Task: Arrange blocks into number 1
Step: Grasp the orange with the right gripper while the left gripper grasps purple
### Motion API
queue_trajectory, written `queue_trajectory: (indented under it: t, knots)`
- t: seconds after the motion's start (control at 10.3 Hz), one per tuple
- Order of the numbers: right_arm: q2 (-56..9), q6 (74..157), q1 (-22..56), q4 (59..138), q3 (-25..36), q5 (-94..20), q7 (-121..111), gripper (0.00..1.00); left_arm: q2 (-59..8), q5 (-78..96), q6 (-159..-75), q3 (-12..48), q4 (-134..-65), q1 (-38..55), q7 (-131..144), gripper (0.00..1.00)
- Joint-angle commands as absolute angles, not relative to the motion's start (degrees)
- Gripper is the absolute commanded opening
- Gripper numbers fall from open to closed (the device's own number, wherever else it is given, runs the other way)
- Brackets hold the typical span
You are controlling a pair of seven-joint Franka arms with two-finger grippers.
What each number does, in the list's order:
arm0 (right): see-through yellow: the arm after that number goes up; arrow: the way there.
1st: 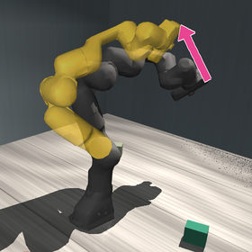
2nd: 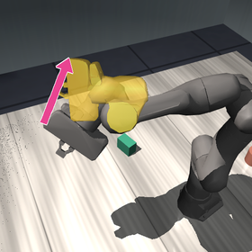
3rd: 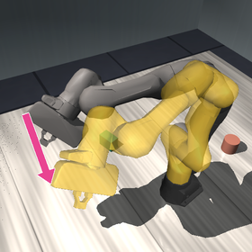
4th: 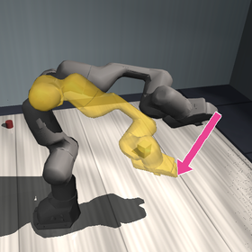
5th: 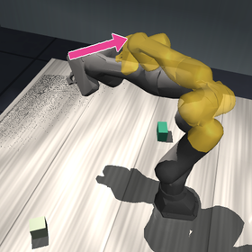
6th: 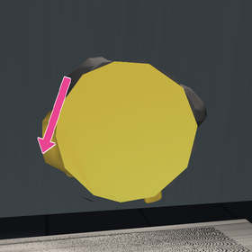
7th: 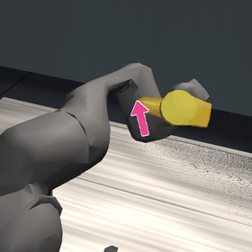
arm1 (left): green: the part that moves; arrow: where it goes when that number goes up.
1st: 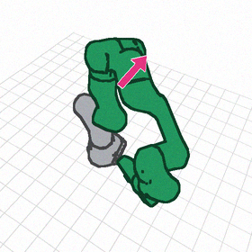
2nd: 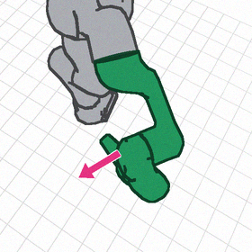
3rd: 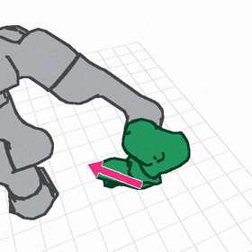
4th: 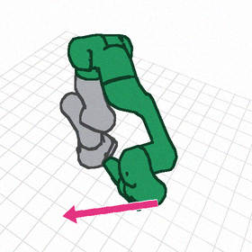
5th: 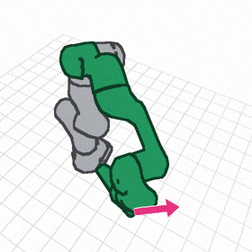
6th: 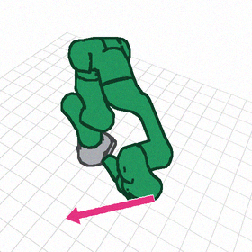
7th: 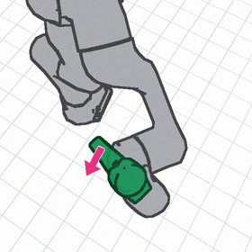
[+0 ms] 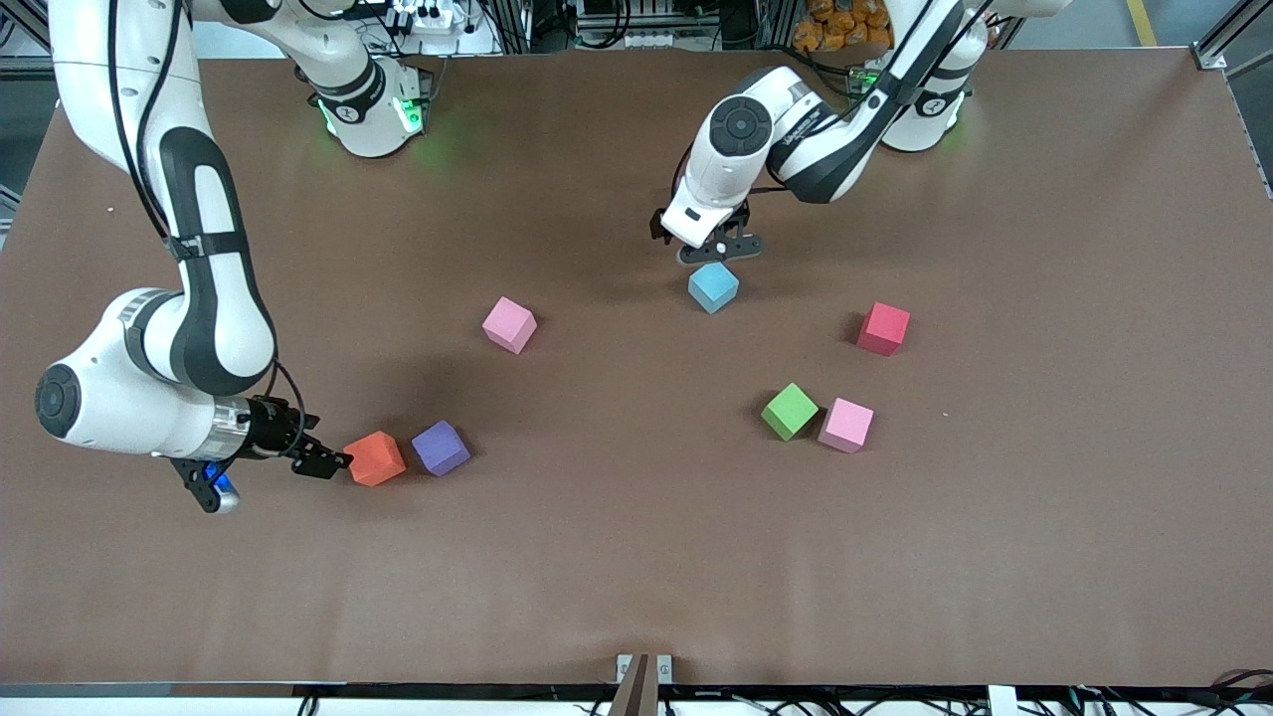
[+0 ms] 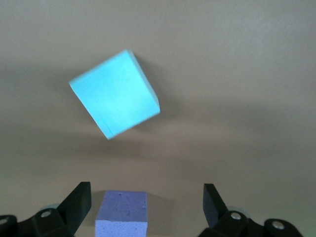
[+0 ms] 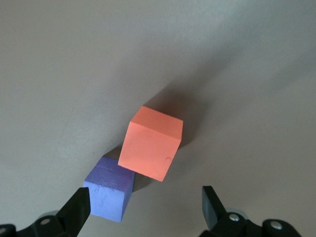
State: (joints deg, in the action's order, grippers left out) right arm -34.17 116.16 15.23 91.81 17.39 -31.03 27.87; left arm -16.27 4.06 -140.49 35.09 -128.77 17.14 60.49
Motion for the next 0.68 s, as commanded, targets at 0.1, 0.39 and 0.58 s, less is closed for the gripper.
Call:
queue_trajectory:
  t: [0.1,0.39,0.58]
  knots:
    - [-39.0,119.0,18.0,90.5,20.3,-36.6,30.8,1.0,-16.5,4.1,-142.5,37.3,-132.0,17.3,66.1,1.0]
    - [-40.8,119.1,19.1,90.4,22.1,-37.5,30.8,1.0,-16.2,4.1,-143.4,38.9,-135.3,17.1,67.7,1.0]
    - [-41.7,119.3,20.0,90.4,22.8,-37.5,30.8,1.0,-16.2,4.1,-146.8,39.7,-137.5,17.0,69.5,1.0]
